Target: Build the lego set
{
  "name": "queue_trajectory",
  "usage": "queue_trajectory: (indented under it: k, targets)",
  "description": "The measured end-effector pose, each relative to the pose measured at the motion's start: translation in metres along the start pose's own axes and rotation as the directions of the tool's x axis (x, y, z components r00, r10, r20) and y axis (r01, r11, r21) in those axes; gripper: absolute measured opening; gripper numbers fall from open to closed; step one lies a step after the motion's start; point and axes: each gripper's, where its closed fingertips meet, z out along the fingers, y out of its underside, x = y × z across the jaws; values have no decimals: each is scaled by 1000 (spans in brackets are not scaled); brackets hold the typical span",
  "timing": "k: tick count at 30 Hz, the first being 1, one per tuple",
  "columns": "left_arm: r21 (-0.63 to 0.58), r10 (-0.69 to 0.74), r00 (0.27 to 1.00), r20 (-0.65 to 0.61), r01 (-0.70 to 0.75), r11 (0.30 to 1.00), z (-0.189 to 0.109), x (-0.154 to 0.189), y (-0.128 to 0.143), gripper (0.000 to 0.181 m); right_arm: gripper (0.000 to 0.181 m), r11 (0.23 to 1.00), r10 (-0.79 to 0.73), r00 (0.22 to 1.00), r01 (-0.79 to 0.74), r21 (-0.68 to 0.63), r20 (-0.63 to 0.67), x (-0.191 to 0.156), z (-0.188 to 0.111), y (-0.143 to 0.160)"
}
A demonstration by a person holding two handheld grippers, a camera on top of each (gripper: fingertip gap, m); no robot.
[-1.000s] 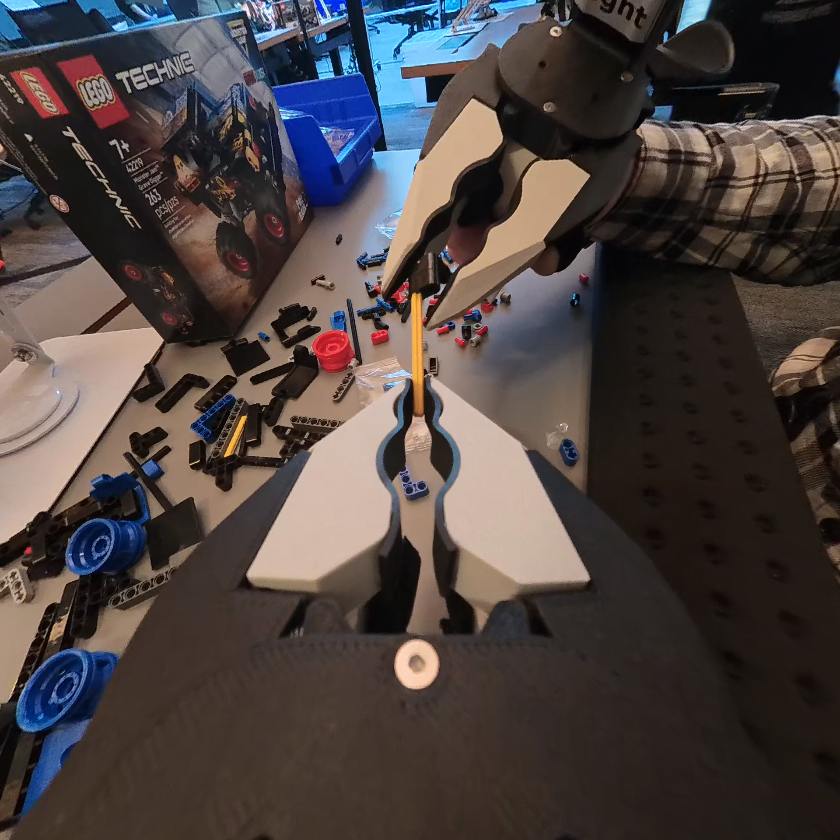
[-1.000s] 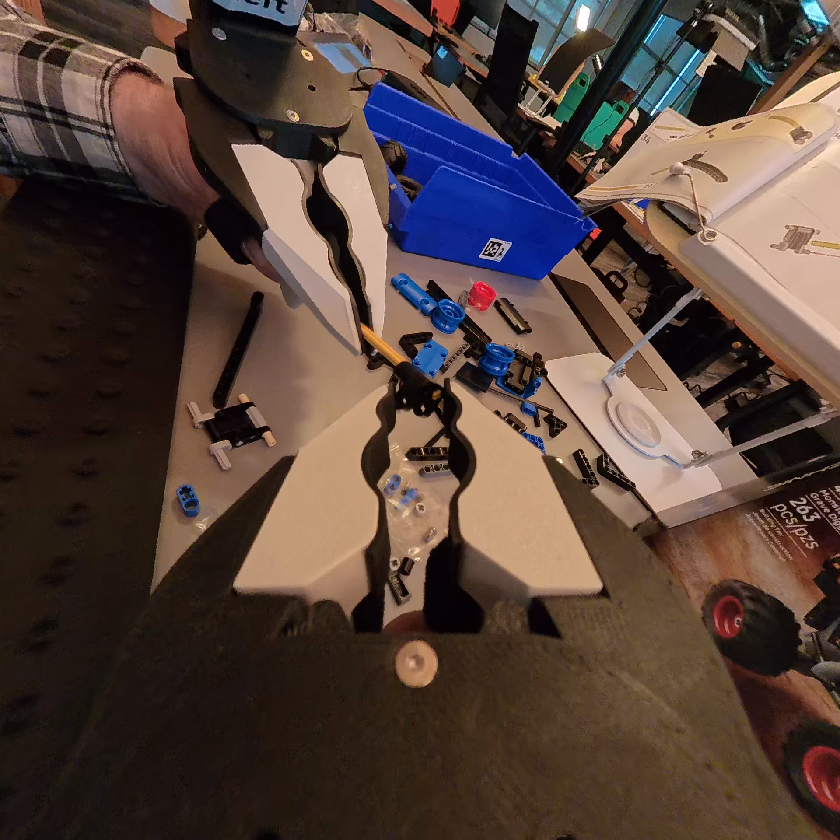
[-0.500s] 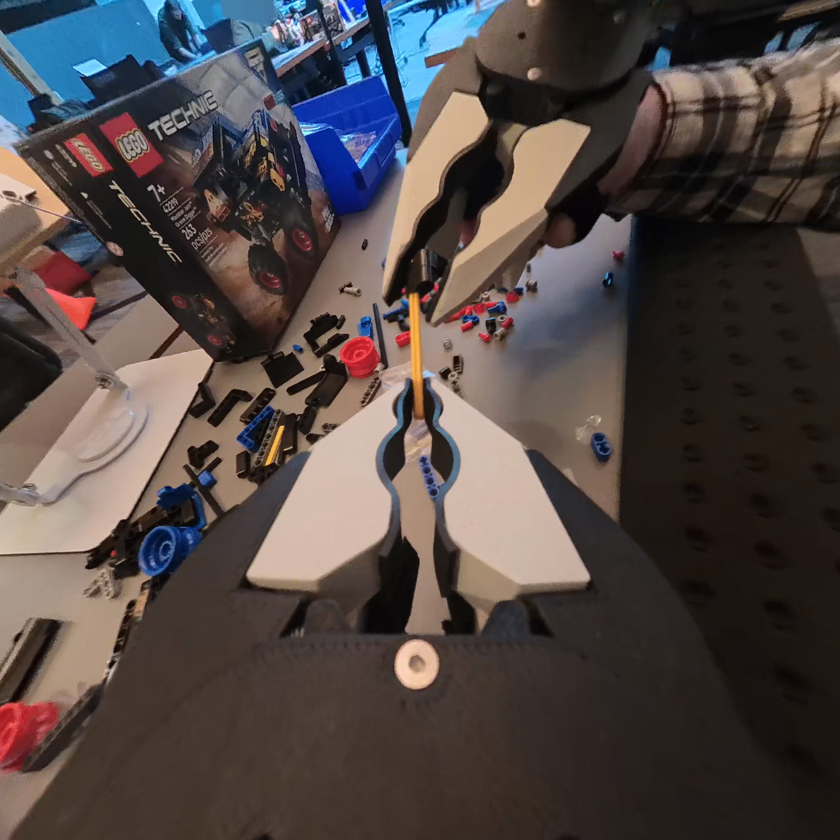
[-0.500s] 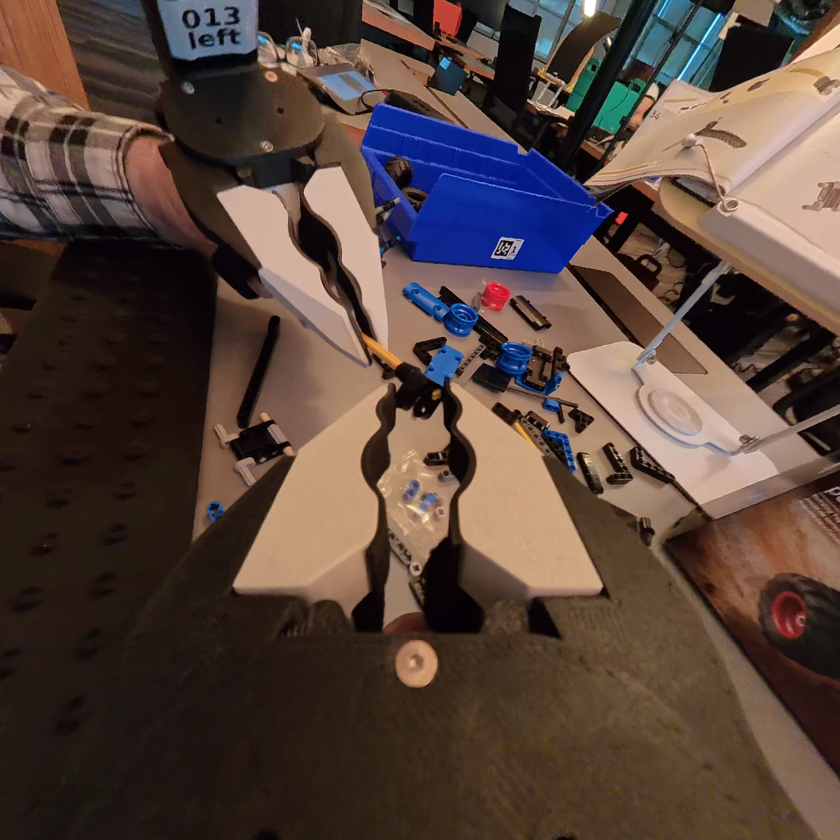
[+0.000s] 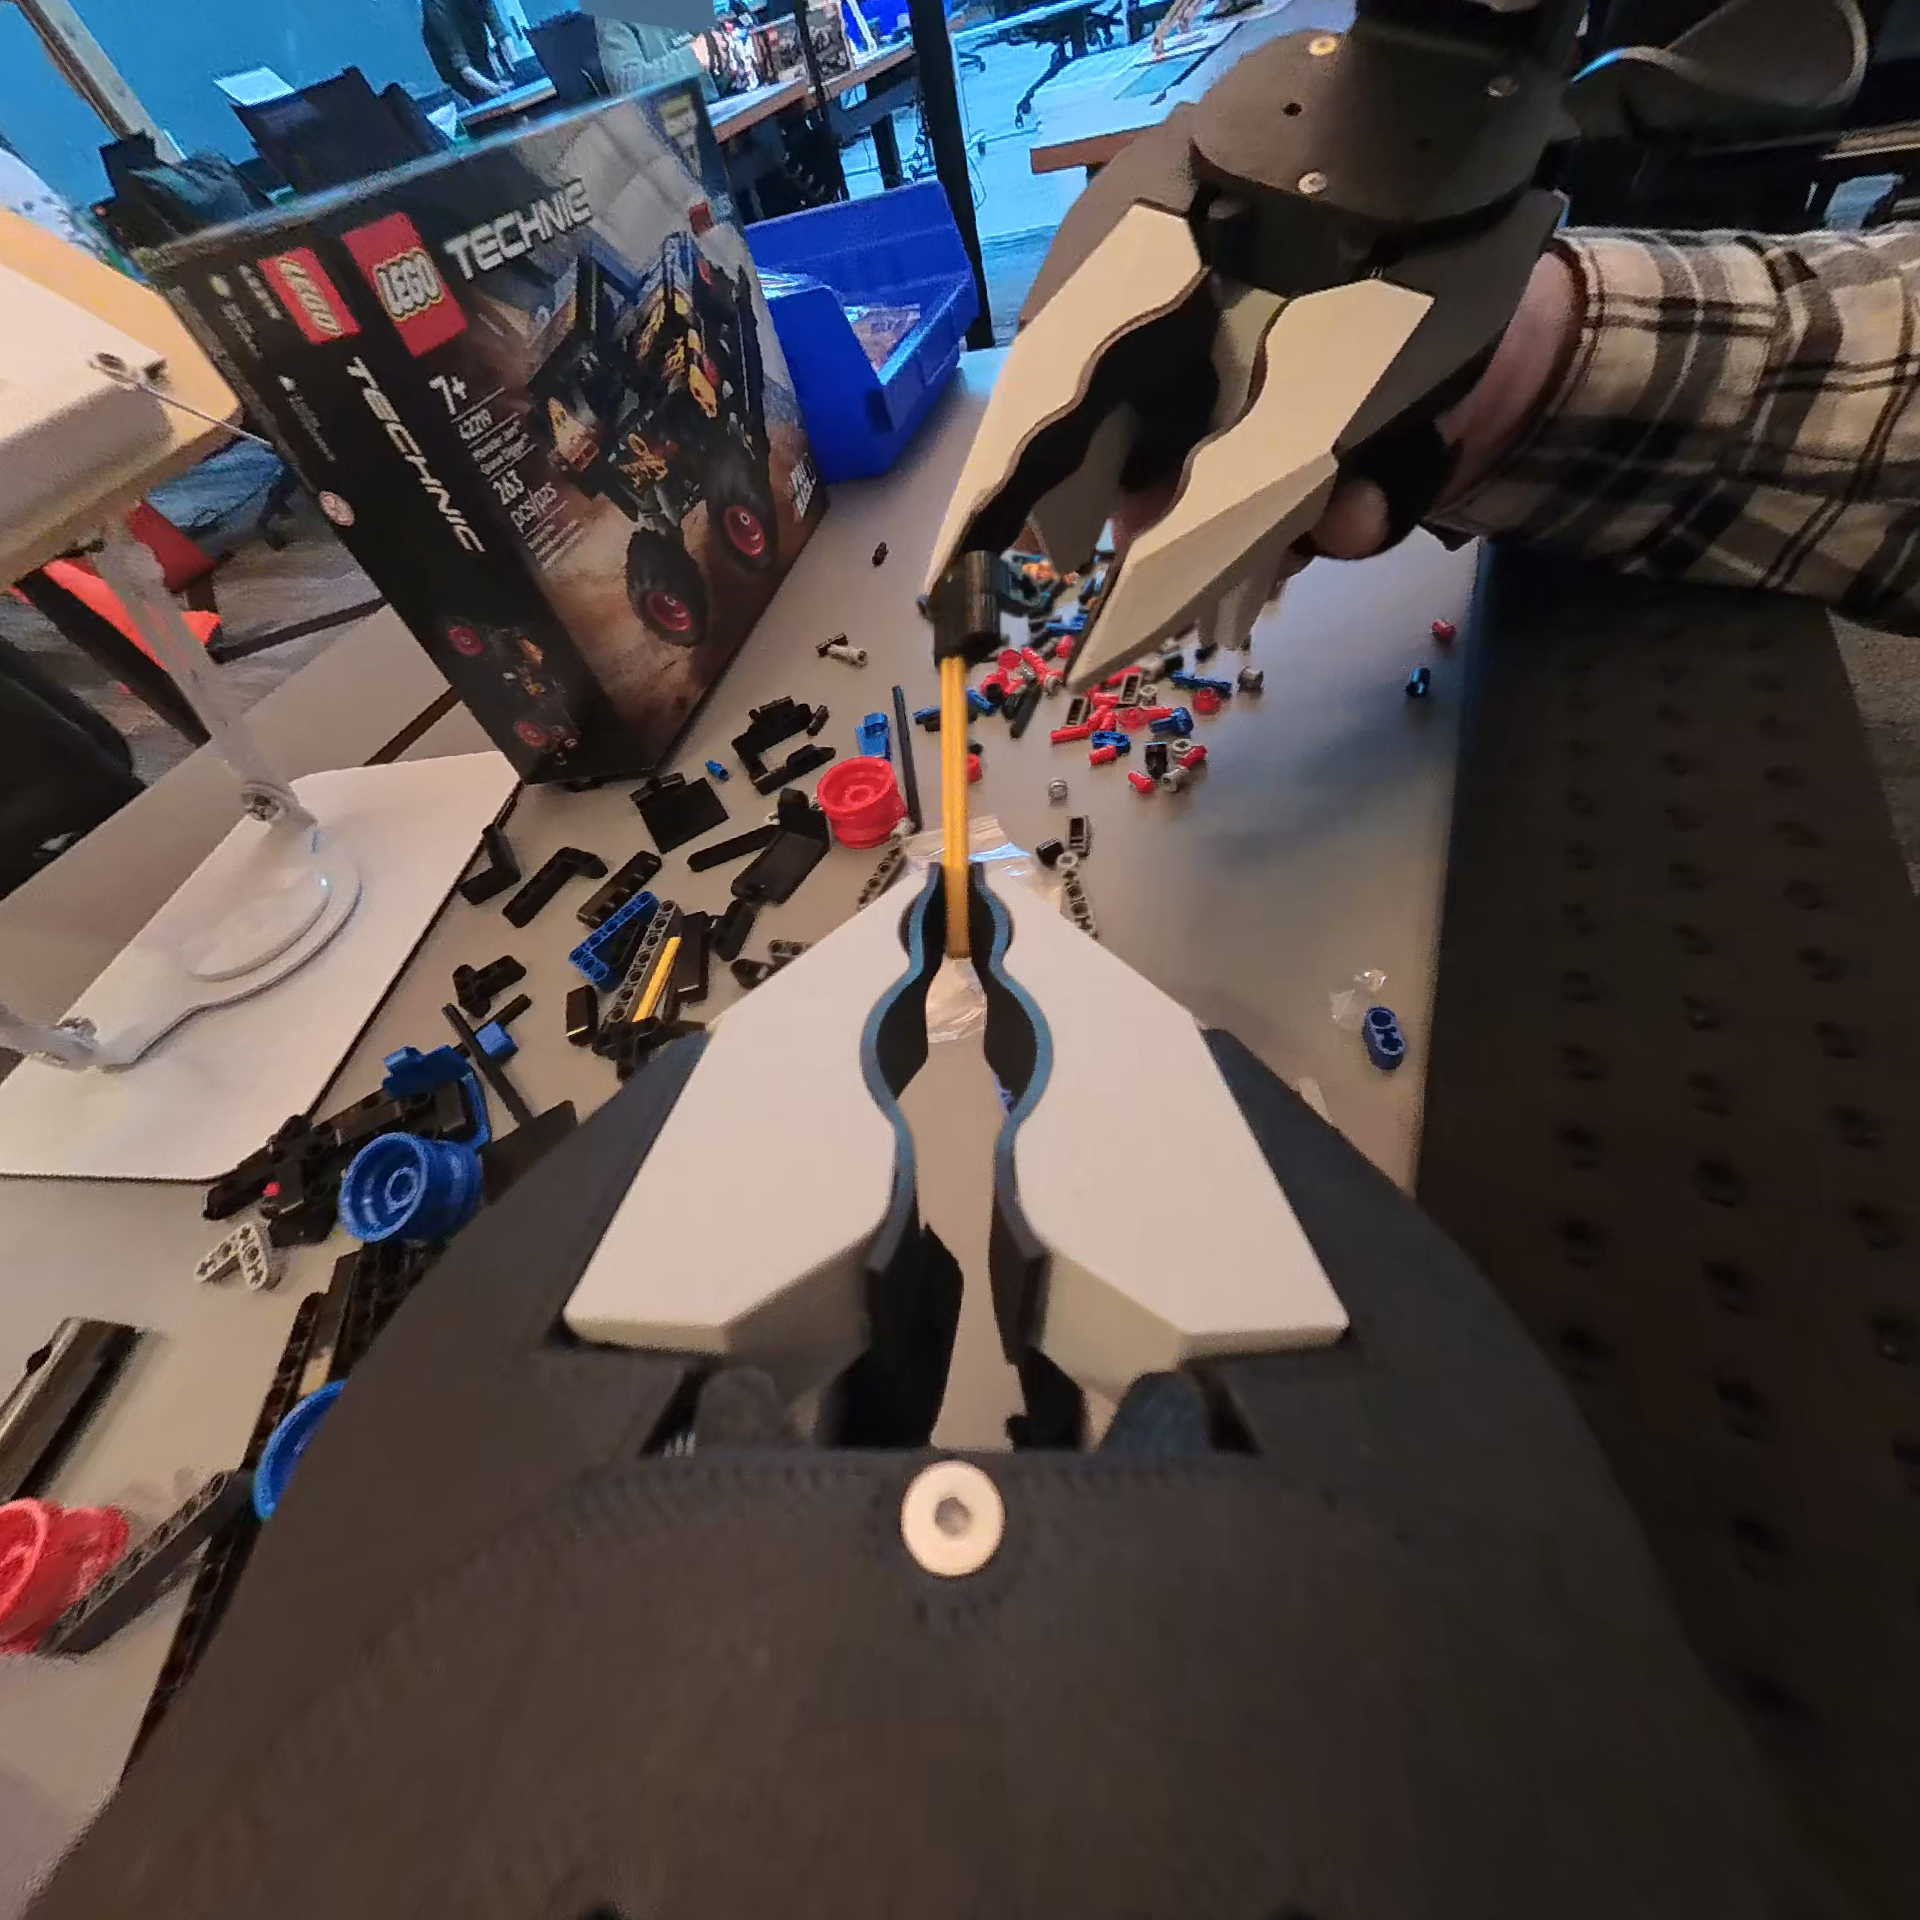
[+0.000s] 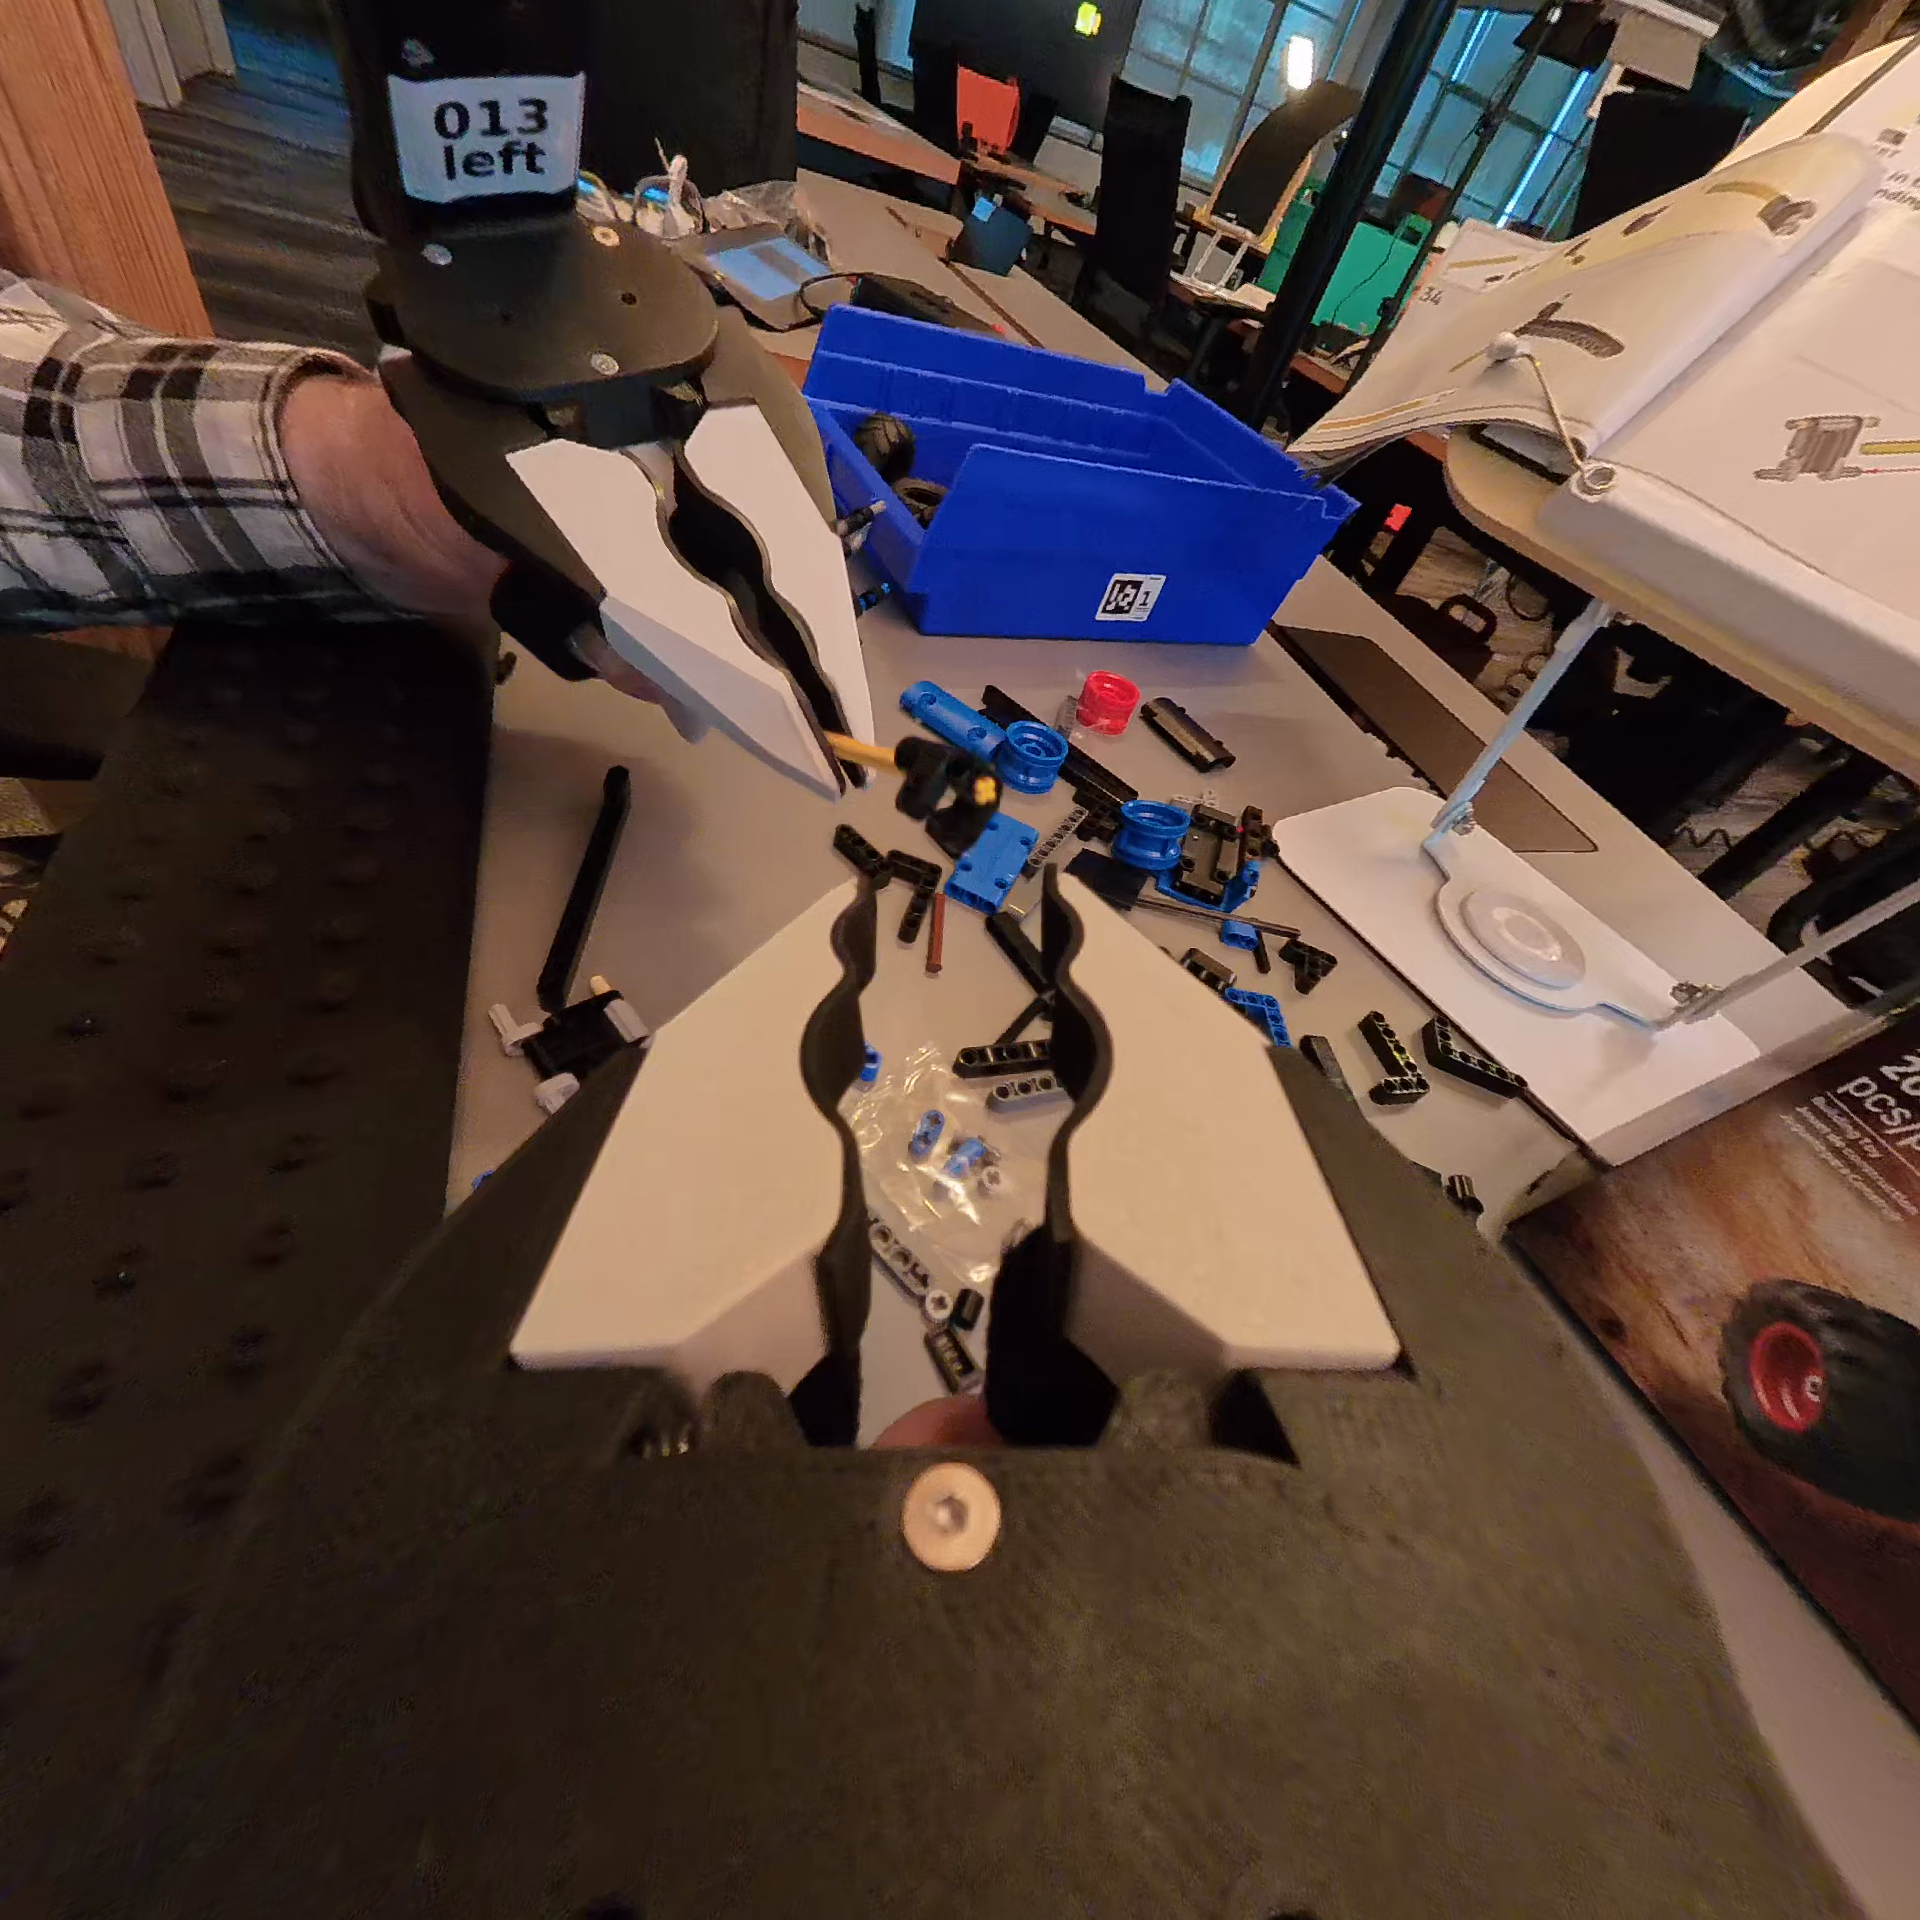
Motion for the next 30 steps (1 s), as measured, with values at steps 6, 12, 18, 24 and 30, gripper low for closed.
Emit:
queue_trajectory:
  k: [6,12,18,24,30]
  targets:
    - [7,-30,998,51,30,1000,-26,-15,-5,2,30,1000,0,999,0,-4,-40,10,-5,2]
    - [-28,-14,991,131,18,999,-73,-29,-6,2,30,1000,-4,997,3,-14,-80,21,-10,4]
    - [-74,-12,983,181,26,997,-101,-35,2,2,28,999,19,989,-25,-39,-145,40,-22,7]
    - [-71,-17,970,242,35,997,-128,-44,3,2,30,992,-35,984,13,-127,-174,42,-29,11]
    - [-120,-25,954,300,64,991,-162,-47,16,2,30,969,-77,996,85,-232,40,-12,1,2]
